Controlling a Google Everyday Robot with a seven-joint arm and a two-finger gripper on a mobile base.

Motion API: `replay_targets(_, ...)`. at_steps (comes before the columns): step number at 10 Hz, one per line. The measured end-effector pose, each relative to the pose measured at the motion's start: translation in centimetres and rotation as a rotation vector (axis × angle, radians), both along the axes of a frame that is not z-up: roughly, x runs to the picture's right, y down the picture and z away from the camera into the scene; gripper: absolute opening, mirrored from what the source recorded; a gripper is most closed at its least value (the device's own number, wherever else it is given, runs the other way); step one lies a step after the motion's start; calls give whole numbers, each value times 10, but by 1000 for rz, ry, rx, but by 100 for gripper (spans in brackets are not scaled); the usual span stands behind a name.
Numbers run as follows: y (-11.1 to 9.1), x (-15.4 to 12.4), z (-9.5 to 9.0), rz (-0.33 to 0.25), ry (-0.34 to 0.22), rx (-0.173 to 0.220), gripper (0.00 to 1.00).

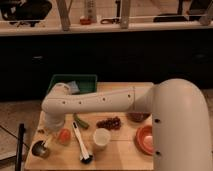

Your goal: Place banana in metal cup

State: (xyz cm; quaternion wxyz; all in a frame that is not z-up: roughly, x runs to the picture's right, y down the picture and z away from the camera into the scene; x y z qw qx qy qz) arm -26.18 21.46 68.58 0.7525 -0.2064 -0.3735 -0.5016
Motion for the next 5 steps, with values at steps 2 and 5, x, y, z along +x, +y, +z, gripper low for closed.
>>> replay_targets(2, -3, -5, -4, -33, -17, -3, 0)
replay_targets(5, 2, -22, -12, -88, -55, -19, 0)
